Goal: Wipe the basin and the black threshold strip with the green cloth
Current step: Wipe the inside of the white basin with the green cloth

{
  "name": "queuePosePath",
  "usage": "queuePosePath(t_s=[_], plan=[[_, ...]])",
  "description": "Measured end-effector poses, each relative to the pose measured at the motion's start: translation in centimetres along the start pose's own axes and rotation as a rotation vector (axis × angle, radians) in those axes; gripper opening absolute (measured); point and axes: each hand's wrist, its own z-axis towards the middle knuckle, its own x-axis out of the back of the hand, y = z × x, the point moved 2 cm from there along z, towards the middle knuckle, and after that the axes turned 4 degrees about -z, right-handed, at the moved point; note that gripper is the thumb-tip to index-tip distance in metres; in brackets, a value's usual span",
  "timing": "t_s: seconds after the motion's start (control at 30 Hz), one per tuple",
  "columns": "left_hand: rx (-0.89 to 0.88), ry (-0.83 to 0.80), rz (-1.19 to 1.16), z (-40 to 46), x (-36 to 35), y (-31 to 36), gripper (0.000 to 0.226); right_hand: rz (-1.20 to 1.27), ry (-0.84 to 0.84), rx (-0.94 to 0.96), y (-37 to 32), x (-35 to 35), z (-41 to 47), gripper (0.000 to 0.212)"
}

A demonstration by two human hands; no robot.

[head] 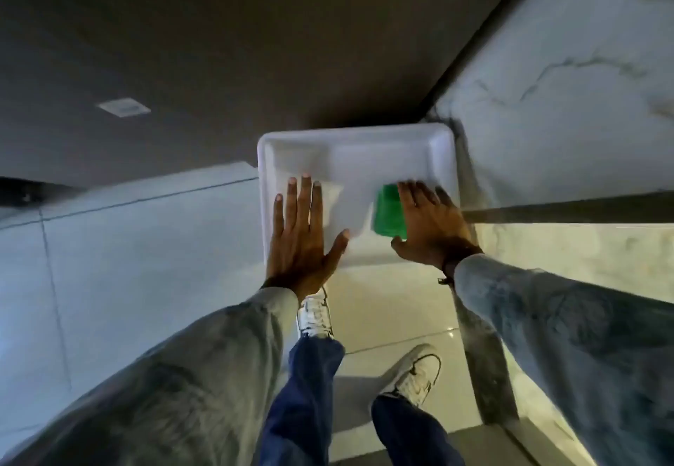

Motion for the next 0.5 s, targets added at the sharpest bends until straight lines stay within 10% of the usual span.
queuePosePath(t_s=[0.5], plan=[[-0.036,-0.066,0.153,2.4,-12.4,-5.1,0.094,0.051,0.077,-0.07,0.6,-9.5,8.4,0.072]])
